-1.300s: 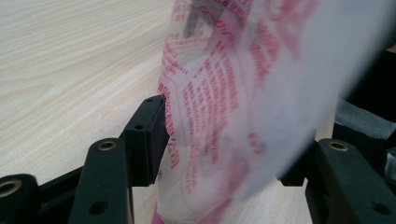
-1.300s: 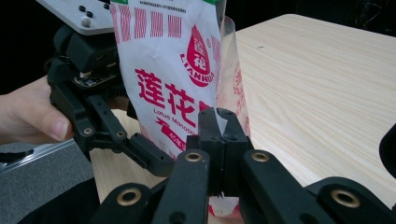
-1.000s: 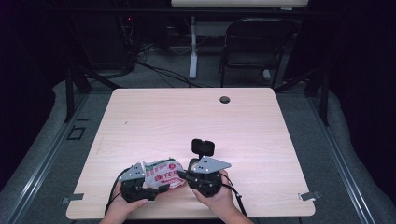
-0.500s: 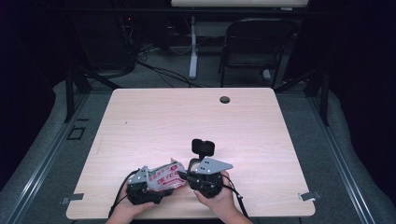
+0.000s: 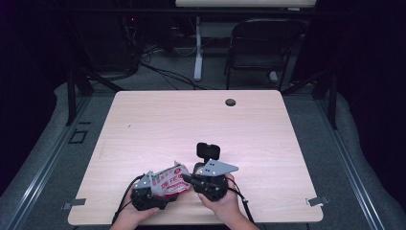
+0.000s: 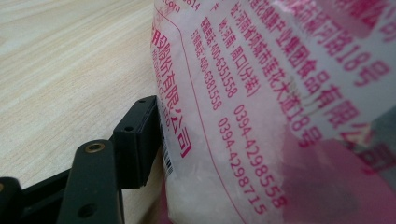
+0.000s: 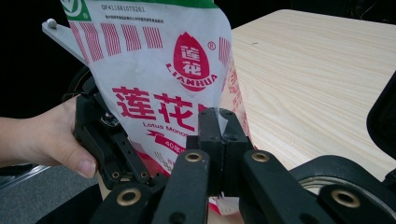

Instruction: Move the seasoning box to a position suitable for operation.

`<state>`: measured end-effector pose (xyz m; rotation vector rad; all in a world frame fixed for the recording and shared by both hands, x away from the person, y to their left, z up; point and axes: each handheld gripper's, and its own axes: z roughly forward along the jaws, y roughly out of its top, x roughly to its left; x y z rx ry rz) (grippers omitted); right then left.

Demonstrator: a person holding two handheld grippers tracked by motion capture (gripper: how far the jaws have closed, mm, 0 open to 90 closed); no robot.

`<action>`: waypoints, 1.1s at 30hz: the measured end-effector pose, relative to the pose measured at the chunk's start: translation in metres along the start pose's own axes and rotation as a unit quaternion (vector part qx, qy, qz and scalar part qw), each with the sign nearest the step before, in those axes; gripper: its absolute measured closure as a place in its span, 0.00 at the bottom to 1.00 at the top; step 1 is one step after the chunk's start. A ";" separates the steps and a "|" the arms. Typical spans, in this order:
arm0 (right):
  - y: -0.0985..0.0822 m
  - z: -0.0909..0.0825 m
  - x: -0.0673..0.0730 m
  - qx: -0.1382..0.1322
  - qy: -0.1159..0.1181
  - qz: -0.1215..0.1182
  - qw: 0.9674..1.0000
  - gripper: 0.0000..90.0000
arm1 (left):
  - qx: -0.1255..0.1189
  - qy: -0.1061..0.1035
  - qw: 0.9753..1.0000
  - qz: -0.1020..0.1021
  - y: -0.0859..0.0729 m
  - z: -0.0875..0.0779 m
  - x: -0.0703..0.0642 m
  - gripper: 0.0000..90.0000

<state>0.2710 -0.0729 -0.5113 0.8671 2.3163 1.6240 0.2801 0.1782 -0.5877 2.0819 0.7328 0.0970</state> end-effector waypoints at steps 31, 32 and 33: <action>0.005 0.002 -0.005 -0.007 0.002 0.013 1.000 1.00 | 0.023 0.015 1.000 0.000 0.002 0.003 -0.001 0.62; 0.005 0.001 -0.005 -0.006 0.001 0.013 1.000 1.00 | 0.023 0.013 1.000 -0.001 0.003 0.003 -0.002 0.62; 0.005 0.001 -0.005 -0.007 0.002 0.013 1.000 1.00 | 0.025 0.012 1.000 0.001 0.003 0.002 -0.002 0.63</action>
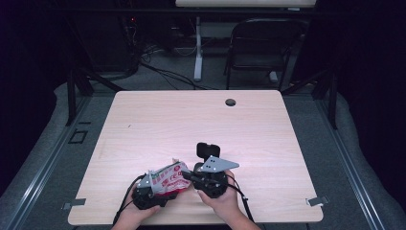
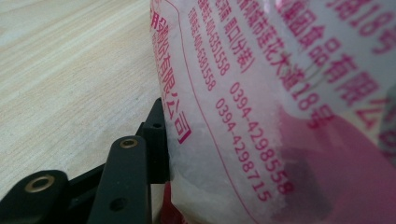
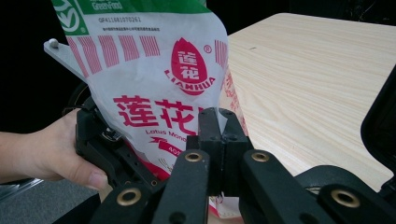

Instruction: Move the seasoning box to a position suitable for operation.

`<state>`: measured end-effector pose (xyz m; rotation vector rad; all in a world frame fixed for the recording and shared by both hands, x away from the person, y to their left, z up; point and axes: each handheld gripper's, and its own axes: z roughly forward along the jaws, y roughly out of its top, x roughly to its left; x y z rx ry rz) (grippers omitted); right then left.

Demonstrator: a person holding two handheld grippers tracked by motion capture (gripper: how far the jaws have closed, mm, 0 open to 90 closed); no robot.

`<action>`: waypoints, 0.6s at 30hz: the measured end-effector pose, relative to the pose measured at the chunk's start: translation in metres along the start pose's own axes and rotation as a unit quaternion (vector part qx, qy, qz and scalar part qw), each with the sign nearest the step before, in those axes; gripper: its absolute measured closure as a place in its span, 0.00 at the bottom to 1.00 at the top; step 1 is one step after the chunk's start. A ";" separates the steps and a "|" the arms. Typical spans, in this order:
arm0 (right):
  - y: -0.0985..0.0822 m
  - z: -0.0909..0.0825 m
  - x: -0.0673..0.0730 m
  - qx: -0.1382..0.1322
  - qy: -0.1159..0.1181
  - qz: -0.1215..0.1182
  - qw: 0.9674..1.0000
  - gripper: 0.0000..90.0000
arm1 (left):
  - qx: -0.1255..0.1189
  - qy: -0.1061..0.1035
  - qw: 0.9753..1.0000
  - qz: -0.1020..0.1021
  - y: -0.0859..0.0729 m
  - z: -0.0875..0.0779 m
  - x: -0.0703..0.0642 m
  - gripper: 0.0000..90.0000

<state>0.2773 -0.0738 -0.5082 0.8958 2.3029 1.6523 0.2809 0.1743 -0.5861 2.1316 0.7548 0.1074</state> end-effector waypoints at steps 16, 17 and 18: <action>-0.002 -0.003 -0.003 -0.005 0.002 0.002 1.000 1.00 | 0.008 0.046 0.999 0.024 0.007 -0.008 -0.002 0.67; -0.002 -0.003 -0.003 -0.005 0.002 0.002 1.000 1.00 | 0.010 0.051 0.998 0.027 0.008 -0.009 -0.002 0.67; -0.002 -0.003 -0.003 -0.003 0.003 0.001 1.000 1.00 | 0.008 0.059 0.998 0.031 0.008 -0.010 -0.003 0.67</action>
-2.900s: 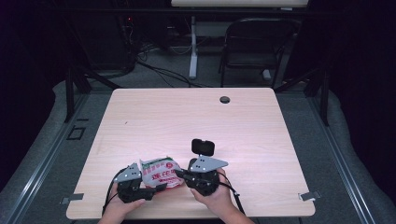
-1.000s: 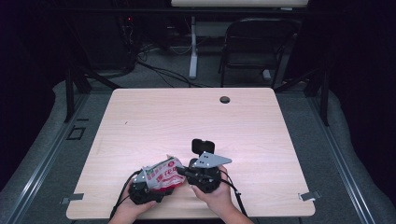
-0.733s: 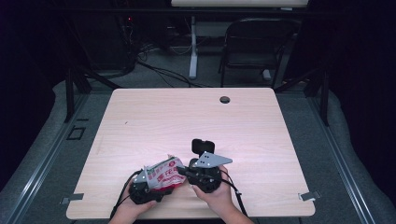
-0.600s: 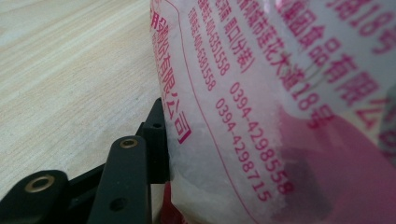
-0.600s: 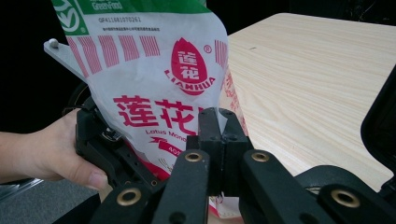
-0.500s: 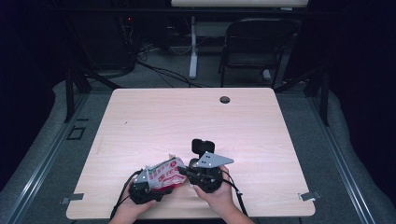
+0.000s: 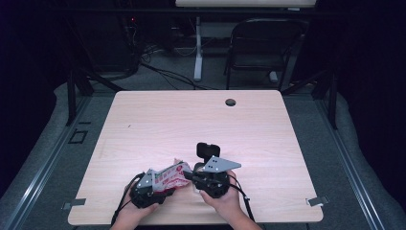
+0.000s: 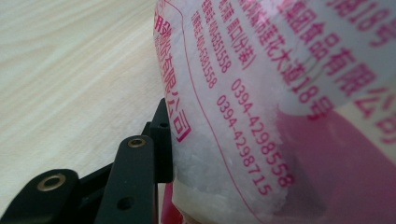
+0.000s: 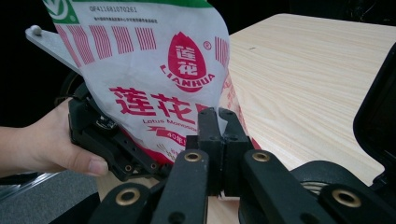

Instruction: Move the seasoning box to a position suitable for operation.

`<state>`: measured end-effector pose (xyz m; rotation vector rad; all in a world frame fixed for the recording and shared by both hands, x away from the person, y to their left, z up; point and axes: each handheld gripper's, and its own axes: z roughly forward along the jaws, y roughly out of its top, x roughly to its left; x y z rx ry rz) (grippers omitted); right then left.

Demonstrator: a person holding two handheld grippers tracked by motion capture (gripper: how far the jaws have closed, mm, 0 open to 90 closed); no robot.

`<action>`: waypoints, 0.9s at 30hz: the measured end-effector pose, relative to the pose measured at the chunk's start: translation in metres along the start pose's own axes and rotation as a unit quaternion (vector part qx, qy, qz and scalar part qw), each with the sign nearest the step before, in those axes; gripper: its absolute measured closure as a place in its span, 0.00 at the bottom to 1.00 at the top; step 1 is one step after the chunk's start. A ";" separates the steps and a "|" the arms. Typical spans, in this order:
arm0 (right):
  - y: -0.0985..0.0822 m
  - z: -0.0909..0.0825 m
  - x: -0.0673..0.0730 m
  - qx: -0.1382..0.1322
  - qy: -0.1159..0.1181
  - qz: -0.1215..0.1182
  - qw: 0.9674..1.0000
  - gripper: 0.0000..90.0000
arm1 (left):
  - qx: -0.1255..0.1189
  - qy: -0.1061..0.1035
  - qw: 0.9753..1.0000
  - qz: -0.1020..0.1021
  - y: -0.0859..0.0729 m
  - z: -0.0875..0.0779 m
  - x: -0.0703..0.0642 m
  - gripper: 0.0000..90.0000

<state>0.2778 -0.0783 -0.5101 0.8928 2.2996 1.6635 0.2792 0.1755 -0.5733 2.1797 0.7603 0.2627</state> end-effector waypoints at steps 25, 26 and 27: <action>-0.005 -0.011 -0.006 -0.014 0.028 0.007 0.999 0.66 | 0.003 0.116 0.991 0.069 0.004 -0.013 0.001 0.68; -0.005 -0.012 -0.007 -0.016 0.030 0.009 0.999 0.65 | 0.003 0.118 0.991 0.066 0.005 -0.014 0.002 0.68; -0.005 -0.014 -0.008 -0.017 0.029 0.009 0.999 0.65 | 0.002 0.122 0.990 0.066 0.005 -0.014 0.003 0.68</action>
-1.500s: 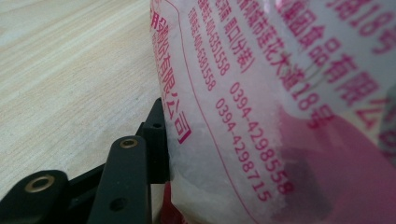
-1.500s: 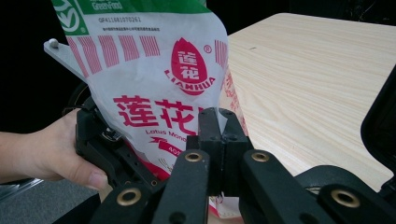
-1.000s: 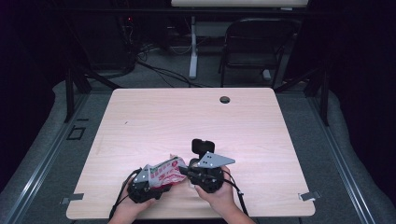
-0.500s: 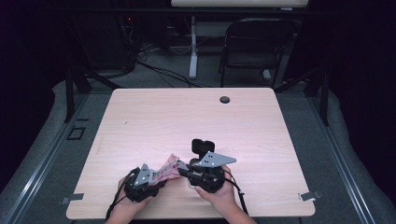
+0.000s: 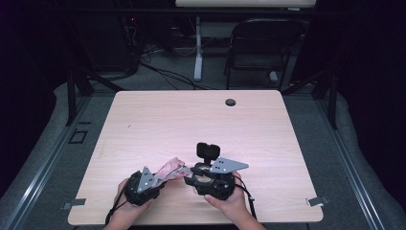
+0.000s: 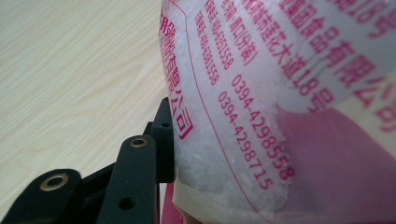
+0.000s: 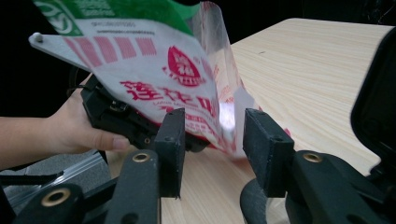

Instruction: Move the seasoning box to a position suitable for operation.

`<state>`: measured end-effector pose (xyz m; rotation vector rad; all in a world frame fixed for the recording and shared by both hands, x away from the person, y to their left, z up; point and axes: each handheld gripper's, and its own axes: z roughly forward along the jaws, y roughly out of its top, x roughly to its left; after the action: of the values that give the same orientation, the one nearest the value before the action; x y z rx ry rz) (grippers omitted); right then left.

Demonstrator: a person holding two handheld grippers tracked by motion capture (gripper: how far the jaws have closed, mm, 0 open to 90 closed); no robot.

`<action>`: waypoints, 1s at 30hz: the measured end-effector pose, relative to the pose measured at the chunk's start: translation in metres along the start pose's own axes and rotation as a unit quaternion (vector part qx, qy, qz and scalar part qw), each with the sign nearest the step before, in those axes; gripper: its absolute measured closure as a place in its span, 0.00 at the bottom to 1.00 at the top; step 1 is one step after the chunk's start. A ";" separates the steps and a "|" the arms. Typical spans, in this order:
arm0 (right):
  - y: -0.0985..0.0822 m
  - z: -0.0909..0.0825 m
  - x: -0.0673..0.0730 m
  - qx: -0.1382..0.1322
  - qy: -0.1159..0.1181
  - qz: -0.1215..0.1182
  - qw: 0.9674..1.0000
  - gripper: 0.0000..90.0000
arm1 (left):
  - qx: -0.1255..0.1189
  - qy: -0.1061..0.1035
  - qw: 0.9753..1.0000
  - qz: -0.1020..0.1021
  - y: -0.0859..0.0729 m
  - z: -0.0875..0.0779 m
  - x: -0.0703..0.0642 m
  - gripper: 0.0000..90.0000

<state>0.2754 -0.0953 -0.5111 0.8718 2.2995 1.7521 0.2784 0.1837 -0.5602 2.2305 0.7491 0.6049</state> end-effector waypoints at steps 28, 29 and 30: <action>-0.008 -0.045 -0.017 -0.036 -0.081 0.032 0.996 0.64 | -0.006 0.090 0.992 0.092 0.018 0.008 0.006 0.69; -0.008 -0.047 -0.018 -0.035 -0.084 0.032 0.995 0.64 | -0.007 0.096 0.990 0.100 0.019 0.008 0.005 0.69; -0.008 -0.047 -0.018 -0.037 -0.084 0.034 0.995 0.64 | -0.008 0.095 0.990 0.101 0.020 0.009 0.005 0.69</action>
<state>0.2671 -0.1459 -0.5075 1.0512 2.1095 1.7059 0.2938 0.1713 -0.5501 2.2728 0.6117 0.9306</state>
